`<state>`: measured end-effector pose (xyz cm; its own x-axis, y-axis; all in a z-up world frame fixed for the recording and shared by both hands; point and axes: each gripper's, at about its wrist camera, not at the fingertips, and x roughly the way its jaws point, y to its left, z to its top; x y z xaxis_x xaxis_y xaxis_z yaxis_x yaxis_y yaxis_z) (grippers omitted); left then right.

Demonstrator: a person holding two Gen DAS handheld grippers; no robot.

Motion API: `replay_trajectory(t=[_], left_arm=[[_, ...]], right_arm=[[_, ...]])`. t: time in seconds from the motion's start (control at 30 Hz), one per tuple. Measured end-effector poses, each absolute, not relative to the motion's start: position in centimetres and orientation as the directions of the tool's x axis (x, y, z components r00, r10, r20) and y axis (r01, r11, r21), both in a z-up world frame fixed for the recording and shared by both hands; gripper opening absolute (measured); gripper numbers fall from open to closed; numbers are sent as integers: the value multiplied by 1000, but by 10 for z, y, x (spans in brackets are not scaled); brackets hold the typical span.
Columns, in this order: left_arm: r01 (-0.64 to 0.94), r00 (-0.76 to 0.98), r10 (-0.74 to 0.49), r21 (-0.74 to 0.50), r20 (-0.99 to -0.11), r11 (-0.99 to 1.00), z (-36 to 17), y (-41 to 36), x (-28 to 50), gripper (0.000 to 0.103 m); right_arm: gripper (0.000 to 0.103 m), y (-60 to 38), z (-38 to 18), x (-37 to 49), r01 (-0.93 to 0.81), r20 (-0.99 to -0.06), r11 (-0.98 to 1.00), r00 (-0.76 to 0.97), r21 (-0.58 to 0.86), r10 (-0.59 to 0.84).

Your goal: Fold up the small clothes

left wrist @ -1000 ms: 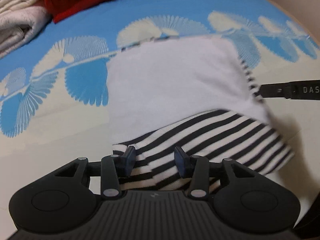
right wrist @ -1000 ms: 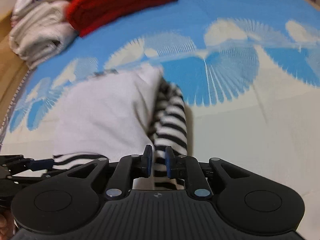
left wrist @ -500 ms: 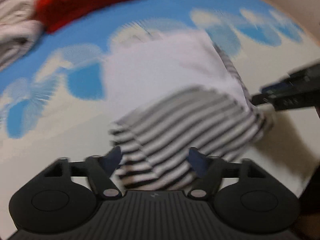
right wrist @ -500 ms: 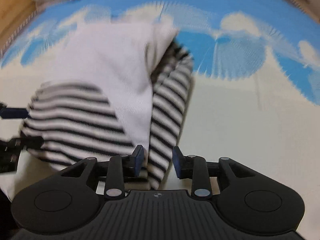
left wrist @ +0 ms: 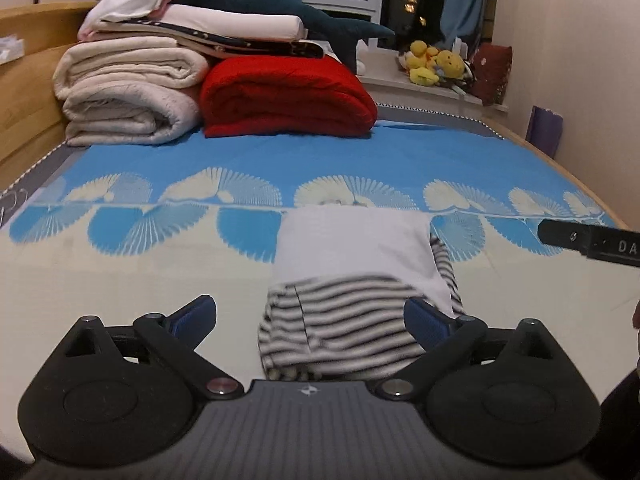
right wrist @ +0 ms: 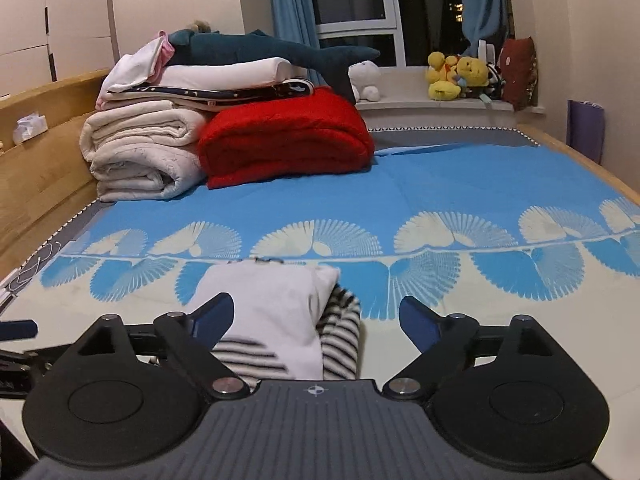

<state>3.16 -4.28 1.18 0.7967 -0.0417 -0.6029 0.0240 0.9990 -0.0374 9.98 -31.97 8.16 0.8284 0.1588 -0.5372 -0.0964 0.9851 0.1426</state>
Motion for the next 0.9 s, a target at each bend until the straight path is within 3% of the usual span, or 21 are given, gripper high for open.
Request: replay_trajectory(t=[0.13,0.2,0.3,0.5,0.9], left_arm=[[27,701,-21,-3,-713,1000,-22,-51,34,101],[14,729,-1,14,-684,1000,-22,-52,39,101],[4,731,39,61,-681,998,-25,-55,45,101],[29,680,-19,1,-733,1000,-34,-55,53,101],[-29,666,9,-13,-746,999,-41,-53,61,102]], right_arm=[[90,-310,62,81,-28,-577,990,810,137,103],[90,-306,56,77,-20,-570,987,814,162,111],[90,-295,43,80,-38,-631,991,768,130,112],[90,-275,36,76,-127,-662,990,737,64,138],[90,-261,30,81,-189,-686,982,715,-8,133]])
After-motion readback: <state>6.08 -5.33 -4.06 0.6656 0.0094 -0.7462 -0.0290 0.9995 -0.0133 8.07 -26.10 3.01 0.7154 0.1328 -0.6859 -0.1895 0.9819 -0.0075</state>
